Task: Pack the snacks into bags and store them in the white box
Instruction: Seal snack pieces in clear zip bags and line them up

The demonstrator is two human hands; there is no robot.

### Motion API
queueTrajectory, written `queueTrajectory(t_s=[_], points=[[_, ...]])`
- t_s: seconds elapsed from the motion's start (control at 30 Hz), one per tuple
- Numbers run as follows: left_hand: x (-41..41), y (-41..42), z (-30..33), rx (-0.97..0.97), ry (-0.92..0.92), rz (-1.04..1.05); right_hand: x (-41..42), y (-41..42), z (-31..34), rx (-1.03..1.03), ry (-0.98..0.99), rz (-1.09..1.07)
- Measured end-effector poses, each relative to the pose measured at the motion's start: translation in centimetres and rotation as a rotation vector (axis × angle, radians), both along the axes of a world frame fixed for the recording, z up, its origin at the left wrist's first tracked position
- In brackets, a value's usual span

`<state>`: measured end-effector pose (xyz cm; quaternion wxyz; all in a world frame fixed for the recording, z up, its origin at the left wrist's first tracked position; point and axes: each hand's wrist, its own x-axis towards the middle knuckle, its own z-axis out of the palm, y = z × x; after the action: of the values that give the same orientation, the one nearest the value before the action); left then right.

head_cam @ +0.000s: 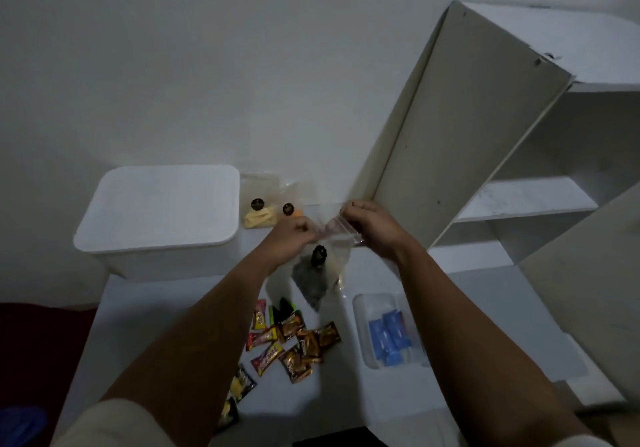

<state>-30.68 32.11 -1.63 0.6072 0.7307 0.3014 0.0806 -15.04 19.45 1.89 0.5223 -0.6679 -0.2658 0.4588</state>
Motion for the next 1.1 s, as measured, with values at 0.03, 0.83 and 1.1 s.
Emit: queueTrajectory(t_s=[0.03,0.83,1.1], points=[[0.9,0.4,-0.9,-0.058,-0.017,0.033,1.2,0.4,-0.8,-0.012,0.041,-0.04],[15.4,10.8,-19.2,0.106,0.208,0.637,13.1,16.7,-20.3,-0.248,-0.07,-0.182],[16.3,11.4,-19.9,0.25,0.324,0.677,14.2,18.8,-22.8,-0.233,-0.217,-0.318]])
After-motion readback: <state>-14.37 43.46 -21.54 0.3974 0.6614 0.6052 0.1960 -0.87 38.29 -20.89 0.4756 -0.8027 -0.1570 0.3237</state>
